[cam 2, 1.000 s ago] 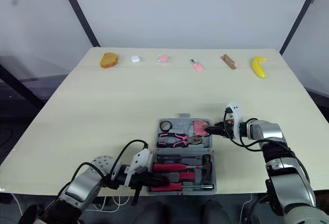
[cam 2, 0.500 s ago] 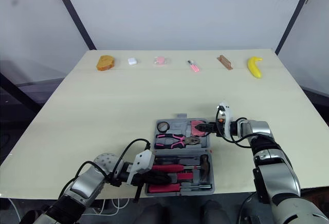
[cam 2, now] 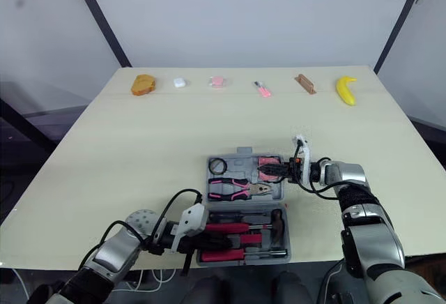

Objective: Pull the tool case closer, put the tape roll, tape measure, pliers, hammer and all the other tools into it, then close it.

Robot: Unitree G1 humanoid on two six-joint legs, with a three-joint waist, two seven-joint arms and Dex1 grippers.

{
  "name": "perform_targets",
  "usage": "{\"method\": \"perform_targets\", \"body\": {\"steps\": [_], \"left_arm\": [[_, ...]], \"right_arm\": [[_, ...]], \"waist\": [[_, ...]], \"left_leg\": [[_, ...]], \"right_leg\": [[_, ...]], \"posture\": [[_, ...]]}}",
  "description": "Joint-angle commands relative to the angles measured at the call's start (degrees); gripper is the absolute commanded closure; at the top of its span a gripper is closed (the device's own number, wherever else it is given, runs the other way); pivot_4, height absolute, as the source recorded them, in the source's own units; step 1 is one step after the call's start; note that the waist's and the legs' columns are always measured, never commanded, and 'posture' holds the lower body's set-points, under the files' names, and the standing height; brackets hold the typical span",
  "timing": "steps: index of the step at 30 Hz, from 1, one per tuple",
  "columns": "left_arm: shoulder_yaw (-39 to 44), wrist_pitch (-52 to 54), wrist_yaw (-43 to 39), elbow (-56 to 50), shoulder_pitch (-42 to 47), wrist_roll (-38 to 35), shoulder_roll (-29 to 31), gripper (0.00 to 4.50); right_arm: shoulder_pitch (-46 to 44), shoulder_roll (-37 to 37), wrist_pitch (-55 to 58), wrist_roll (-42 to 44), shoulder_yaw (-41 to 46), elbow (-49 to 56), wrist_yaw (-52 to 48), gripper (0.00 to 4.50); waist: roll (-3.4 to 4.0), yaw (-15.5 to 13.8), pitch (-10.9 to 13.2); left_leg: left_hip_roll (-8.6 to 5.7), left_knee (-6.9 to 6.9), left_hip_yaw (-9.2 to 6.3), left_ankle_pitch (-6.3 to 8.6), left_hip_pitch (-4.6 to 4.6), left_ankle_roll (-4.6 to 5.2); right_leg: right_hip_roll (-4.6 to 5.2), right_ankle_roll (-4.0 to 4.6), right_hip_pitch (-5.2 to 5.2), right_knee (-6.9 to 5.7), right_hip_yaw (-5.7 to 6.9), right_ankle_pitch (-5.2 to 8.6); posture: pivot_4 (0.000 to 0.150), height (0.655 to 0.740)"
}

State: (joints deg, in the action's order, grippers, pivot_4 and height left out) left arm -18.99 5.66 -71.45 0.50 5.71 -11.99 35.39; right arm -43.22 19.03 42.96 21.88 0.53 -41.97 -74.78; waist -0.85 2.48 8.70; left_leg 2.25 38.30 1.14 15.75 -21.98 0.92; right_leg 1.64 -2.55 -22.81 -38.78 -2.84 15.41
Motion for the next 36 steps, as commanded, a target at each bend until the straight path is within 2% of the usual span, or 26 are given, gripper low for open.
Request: {"method": "perform_targets", "body": {"steps": [1, 11, 16, 22, 23, 24, 26, 29, 30, 33, 34, 36], "left_arm": [[1.12, 0.85, 0.96, -0.3, -1.76, 1.35, 2.52, 4.5], [6.65, 1.3, 2.69, -8.85, -8.57, -1.09, 8.21, 4.5], [19.23, 2.2, 1.38, -11.79, -19.1, -9.3, 13.03, 4.5], [30.56, 5.42, 3.55, -9.7, -22.59, -16.78, 12.37, 4.5], [31.9, 5.64, 3.92, -9.12, -22.3, -17.45, 12.17, 4.24], [32.98, 6.31, 4.42, -8.89, -21.93, -18.19, 11.93, 3.73], [34.75, 8.66, 5.31, -9.3, -20.98, -20.51, 11.35, 3.3], [36.5, 10.31, 7.3, -10.21, -19.58, -21.72, 10.63, 1.82], [36.76, 9.29, 8.01, -10.29, -19.31, -20.62, 10.46, 1.55], [37.42, 6.67, 9.21, -9.74, -19.4, -17.48, 10.7, 0.21], [37.77, 7.17, 9.19, -9.45, -19.41, -17.66, 10.85, 0.04], [38.51, 7.54, 8.63, -8.62, -19.37, -18.1, 11.16, 0.04]], "right_arm": [[1.5, 1.26, 2.72, 3.86, 0.27, 7.61, -3.95, 0.08], [10.09, 5.0, 10.62, 11.15, -0.07, 28.51, -3.88, 0.08], [21.48, 8.65, 17.04, 18.55, 2.51, 47.59, 0.41, 0.08], [33.35, 12.85, 14.8, 20.29, 7.41, 58.5, 7.23, 0.08], [35.55, 13.15, 12.68, 19.58, 8.88, 59.93, 8.43, 0.02], [37.64, 13.56, 10.04, 18.42, 9.98, 61.41, 9.44, 0.0], [41.26, 14.25, 5.11, 16.27, 11.67, 63.95, 11.42, 0.0], [46.54, 14.94, -2.29, 12.37, 13.86, 66.82, 14.72, 0.0], [48.94, 15.58, -5.93, 10.33, 14.46, 67.21, 14.74, 0.0], [54.23, 14.68, -19.18, 5.37, 17.56, 65.3, 15.28, 0.0], [55.61, 14.77, -21.79, 4.6, 18.27, 64.48, 15.27, 0.0], [58.52, 15.54, -26.23, 3.36, 20.04, 62.41, 14.6, 0.0]], "waist": [[0.0, 0.04, 0.0], [0.04, -0.03, 0.07], [0.03, -0.1, 0.07], [0.01, -0.72, 0.24], [-0.07, -1.1, 0.26], [-0.1, -1.18, 0.25], [-0.08, -1.38, 0.27], [-0.13, -1.56, 0.28], [-0.16, -1.59, 0.27], [-0.18, -1.7, 0.27], [-0.19, -1.63, 0.27], [-0.19, -1.65, 0.27]], "left_leg": [[0.0, 0.0, 0.01, 0.0, 0.0, 0.0], [0.09, -0.03, -0.01, 0.0, -0.15, 0.0], [0.19, 0.0, -0.14, 0.0, -0.88, 0.0], [0.05, 0.06, -0.13, 0.0, -0.88, 0.0], [0.05, 0.06, -0.13, 0.0, -0.88, 0.0], [0.02, 0.07, -0.16, 0.0, -0.91, 0.0], [0.0, 0.07, -0.11, 0.0, -0.9, 0.0], [-0.02, 0.05, -0.1, 0.0, -0.9, 0.0], [-0.03, 0.05, -0.11, 0.0, -0.9, 0.0], [-0.06, 0.05, -0.11, 0.0, -0.9, 0.0], [-0.07, 0.04, -0.1, 0.0, -0.9, 0.0], [-0.07, 0.04, -0.03, 0.0, -0.87, 0.0]], "right_leg": [[0.0, 0.0, 0.0, 0.0, 0.0, 0.0], [0.08, 0.0, -0.14, 0.07, 0.04, 0.01], [0.17, 0.0, -0.76, 0.02, 0.18, 0.01], [0.39, -0.02, -0.67, 0.1, 0.3, 0.04], [0.39, -0.02, -0.67, 0.14, 0.31, 0.04], [0.35, -0.03, -0.67, 0.17, 0.34, 0.05], [0.29, -0.03, -0.68, 0.17, 0.3, 0.05], [0.23, -0.03, -0.68, 0.18, 0.29, 0.05], [0.23, -0.03, -0.68, 0.17, 0.29, 0.05], [0.21, -0.03, -0.67, 0.19, 0.29, 0.05], [0.2, -0.03, -0.67, 0.2, 0.29, 0.05], [0.19, -0.03, -0.67, 0.21, 0.23, 0.05]], "posture": [[0.15, 0.74], [0.15, 0.74], [0.15, 0.74], [0.15, 0.74], [0.15, 0.74], [0.15, 0.74], [0.15, 0.74], [0.15, 0.74], [0.15, 0.74], [0.15, 0.74], [0.15, 0.74], [0.15, 0.74]]}}
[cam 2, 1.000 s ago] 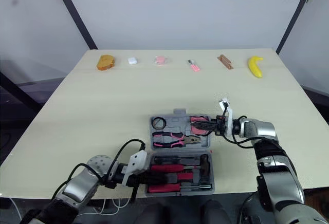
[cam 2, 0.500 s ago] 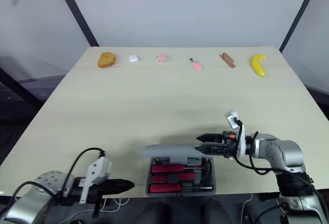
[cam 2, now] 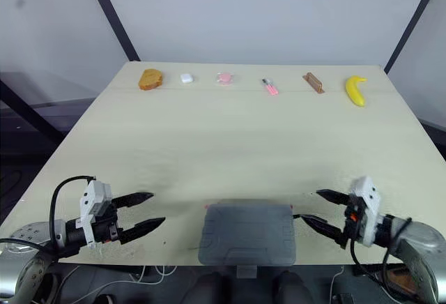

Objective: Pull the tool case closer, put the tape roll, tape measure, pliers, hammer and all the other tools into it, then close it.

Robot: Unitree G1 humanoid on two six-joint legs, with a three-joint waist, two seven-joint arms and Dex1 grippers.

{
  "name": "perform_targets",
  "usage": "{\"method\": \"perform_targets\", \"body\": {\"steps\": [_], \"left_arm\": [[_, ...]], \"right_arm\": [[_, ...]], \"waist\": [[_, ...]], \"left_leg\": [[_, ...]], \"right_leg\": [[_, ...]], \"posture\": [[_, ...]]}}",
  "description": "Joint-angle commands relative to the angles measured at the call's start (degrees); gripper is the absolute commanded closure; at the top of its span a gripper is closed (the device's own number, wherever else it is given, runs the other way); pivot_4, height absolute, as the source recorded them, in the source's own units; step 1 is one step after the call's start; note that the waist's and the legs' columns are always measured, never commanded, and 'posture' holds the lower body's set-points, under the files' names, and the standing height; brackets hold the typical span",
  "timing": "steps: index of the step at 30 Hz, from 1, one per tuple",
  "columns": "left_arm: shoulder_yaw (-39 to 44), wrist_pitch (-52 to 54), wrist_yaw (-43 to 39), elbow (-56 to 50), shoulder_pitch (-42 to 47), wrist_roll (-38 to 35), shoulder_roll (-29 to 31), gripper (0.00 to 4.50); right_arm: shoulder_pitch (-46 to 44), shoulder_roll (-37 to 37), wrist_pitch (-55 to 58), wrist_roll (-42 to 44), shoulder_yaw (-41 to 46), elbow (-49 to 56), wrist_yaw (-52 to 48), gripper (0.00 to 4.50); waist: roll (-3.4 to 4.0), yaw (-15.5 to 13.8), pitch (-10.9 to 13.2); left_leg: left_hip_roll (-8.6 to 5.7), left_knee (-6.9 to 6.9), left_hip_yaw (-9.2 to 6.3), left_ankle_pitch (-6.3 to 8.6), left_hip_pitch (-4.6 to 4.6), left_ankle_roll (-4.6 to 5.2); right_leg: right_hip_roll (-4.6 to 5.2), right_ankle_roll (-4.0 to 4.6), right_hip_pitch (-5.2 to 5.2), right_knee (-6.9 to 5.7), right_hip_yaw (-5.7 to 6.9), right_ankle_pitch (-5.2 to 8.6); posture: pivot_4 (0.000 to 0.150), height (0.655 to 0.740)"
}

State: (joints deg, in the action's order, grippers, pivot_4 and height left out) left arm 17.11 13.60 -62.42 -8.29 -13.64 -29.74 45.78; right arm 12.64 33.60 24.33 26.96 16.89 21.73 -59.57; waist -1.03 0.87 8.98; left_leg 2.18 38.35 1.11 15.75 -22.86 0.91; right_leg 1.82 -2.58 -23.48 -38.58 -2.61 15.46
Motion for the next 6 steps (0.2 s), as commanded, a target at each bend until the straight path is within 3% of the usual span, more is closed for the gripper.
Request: {"method": "perform_targets", "body": {"steps": [1, 6], "left_arm": [[2.68, -0.26, -0.34, 1.04, 0.31, -0.21, 0.87, 0.04], [2.29, -2.88, -0.66, 3.9, 0.82, 2.57, 1.17, 0.04]], "right_arm": [[4.09, 1.45, -8.37, -1.41, 4.97, -1.91, -0.93, 0.0], [7.57, 2.96, -12.16, -0.41, 8.92, -5.45, -1.81, 0.0]], "waist": [[0.0, -0.06, 0.0], [-0.02, -0.06, -0.01]], "left_leg": [[0.01, 0.01, 0.0, 0.0, 0.01, 0.0], [0.02, 0.0, 0.04, 0.0, 0.06, 0.0]], "right_leg": [[0.0, 0.0, 0.0, 0.0, 0.0, 0.0], [-0.04, 0.01, 0.01, 0.0, -0.03, 0.01]], "posture": [[0.15, 0.74], [0.15, 0.74]]}}
